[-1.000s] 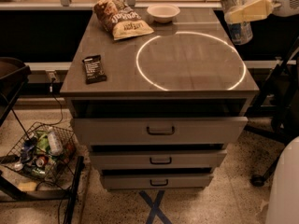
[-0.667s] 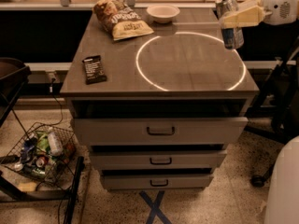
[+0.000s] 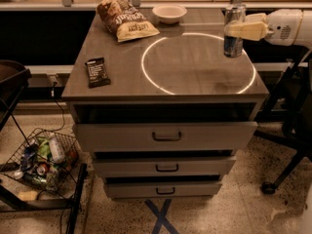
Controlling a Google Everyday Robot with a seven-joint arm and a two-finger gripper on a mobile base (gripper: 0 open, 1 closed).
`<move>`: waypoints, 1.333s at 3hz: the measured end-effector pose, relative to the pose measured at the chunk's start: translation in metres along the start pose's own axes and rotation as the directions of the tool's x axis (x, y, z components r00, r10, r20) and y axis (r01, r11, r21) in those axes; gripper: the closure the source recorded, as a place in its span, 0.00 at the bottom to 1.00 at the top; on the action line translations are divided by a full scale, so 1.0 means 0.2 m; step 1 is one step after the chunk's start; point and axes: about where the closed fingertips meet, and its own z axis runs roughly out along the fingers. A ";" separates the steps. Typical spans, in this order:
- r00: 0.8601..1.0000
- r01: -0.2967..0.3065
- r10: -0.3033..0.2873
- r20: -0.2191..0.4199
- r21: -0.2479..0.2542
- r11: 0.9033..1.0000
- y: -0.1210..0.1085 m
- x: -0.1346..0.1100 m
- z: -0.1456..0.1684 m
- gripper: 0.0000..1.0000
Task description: Place redbull can upright
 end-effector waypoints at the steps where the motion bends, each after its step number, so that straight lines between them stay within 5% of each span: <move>1: 0.997 0.050 -0.053 0.065 0.053 0.997 0.02 0.07 0.03 1.00; 4: 0.995 0.059 -0.067 0.076 0.096 0.994 0.12 0.28 0.16 1.00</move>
Offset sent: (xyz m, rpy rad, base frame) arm -0.0209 0.0238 -0.0479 0.0023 -0.1228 -0.1213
